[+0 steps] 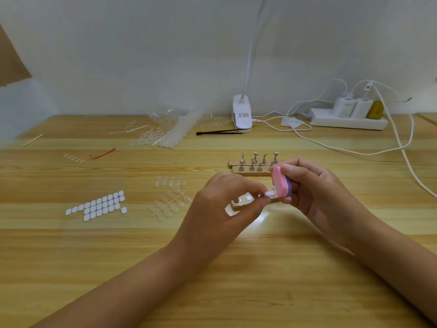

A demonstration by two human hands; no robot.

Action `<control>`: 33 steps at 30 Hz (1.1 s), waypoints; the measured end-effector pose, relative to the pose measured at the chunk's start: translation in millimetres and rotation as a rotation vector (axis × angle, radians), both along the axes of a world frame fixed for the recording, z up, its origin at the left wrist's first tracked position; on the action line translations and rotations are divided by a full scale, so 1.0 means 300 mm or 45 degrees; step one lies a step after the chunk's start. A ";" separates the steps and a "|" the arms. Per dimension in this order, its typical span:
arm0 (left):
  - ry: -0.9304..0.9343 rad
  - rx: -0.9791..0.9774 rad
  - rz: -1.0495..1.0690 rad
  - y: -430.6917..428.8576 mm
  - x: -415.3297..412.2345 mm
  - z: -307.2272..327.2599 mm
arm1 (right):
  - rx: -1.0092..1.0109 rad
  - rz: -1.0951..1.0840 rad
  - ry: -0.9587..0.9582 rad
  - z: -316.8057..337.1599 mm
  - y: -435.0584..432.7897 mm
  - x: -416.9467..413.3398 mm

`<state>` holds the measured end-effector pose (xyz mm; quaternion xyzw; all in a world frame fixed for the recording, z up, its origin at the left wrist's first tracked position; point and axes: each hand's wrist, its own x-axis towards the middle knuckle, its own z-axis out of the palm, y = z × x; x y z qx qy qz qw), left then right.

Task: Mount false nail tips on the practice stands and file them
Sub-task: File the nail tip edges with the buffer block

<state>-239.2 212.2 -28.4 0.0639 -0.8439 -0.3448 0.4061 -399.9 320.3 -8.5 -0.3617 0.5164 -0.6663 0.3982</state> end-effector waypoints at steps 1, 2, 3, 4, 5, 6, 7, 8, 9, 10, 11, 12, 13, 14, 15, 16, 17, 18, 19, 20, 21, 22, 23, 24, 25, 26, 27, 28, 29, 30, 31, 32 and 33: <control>0.003 0.043 0.002 -0.004 0.003 0.000 | -0.013 0.022 -0.014 0.002 0.001 0.000; 0.008 0.101 -0.002 -0.008 0.006 0.000 | -0.024 0.050 -0.020 0.003 0.003 0.000; 0.010 0.164 -0.015 -0.011 0.009 0.000 | -0.030 0.081 -0.020 0.005 0.004 0.002; 0.008 0.218 -0.031 -0.014 0.010 0.001 | -0.036 0.111 -0.015 0.006 0.005 0.004; -0.002 0.252 -0.044 -0.017 0.011 0.000 | -0.046 0.136 -0.007 0.007 0.007 0.007; -0.015 0.262 -0.050 -0.019 0.010 -0.001 | -0.061 0.156 0.000 0.008 0.007 0.010; -0.027 0.253 -0.052 -0.020 0.008 -0.002 | -0.078 0.166 0.002 0.008 0.009 0.013; -0.035 0.237 -0.051 -0.019 0.006 -0.002 | -0.094 0.166 0.001 0.008 0.009 0.016; -0.035 0.229 -0.050 -0.019 0.004 -0.002 | -0.109 0.158 -0.001 0.008 0.010 0.017; -0.031 0.229 -0.052 -0.019 0.003 -0.003 | -0.118 0.149 -0.003 0.008 0.011 0.017; -0.023 0.236 -0.057 -0.019 0.002 -0.002 | -0.121 0.146 -0.002 0.009 0.013 0.017; -0.013 0.248 -0.061 -0.020 0.002 -0.002 | -0.117 0.151 0.003 0.010 0.014 0.018; -0.004 0.261 -0.063 -0.021 0.003 -0.001 | -0.109 0.164 0.013 0.012 0.015 0.021; 0.006 0.274 -0.061 -0.023 0.003 0.000 | -0.105 0.173 0.024 0.013 0.015 0.025; 0.015 0.285 -0.057 -0.025 0.004 0.001 | -0.109 0.166 0.031 0.014 0.015 0.029; 0.021 0.295 -0.054 -0.026 0.004 0.002 | -0.120 0.140 0.034 0.014 0.014 0.033; 0.022 0.303 -0.052 -0.028 0.003 0.002 | -0.131 0.101 0.035 0.014 0.012 0.035; 0.020 0.306 -0.053 -0.029 0.003 0.001 | -0.138 0.066 0.036 0.016 0.011 0.037; 0.014 0.302 -0.055 -0.029 0.002 0.000 | -0.138 0.048 0.041 0.017 0.011 0.038; 0.009 0.291 -0.057 -0.029 0.001 -0.001 | -0.130 0.059 0.047 0.019 0.011 0.039; 0.008 0.277 -0.058 -0.029 0.001 -0.001 | -0.119 0.091 0.053 0.020 0.013 0.041; 0.012 0.265 -0.057 -0.028 0.000 0.000 | -0.109 0.126 0.058 0.022 0.015 0.044; 0.017 0.260 -0.052 -0.027 -0.001 0.001 | -0.104 0.142 0.063 0.022 0.016 0.047; 0.022 0.262 -0.048 -0.027 -0.002 0.002 | -0.109 0.134 0.065 0.022 0.017 0.047; 0.024 0.270 -0.047 -0.027 -0.003 0.002 | -0.120 0.102 0.063 0.022 0.016 0.045; 0.022 0.279 -0.047 -0.027 -0.004 0.001 | -0.131 0.060 0.059 0.022 0.016 0.042; 0.018 0.288 -0.046 -0.027 -0.005 0.000 | -0.135 0.028 0.055 0.022 0.014 0.039; 0.015 0.289 -0.044 -0.026 -0.005 0.000 | -0.131 0.028 0.051 0.023 0.014 0.037; 0.013 0.282 -0.041 -0.026 -0.004 0.000 | -0.124 0.065 0.043 0.022 0.015 0.039; 0.011 0.271 -0.037 -0.026 -0.004 0.001 | -0.116 0.117 0.033 0.023 0.015 0.042; 0.008 0.266 -0.033 -0.027 -0.002 0.000 | -0.111 0.151 0.028 0.023 0.017 0.046; 0.007 0.271 -0.032 -0.027 -0.002 -0.001 | -0.108 0.148 0.030 0.023 0.016 0.049; 0.008 0.282 -0.031 -0.029 -0.002 -0.001 | -0.105 0.114 0.031 0.024 0.015 0.050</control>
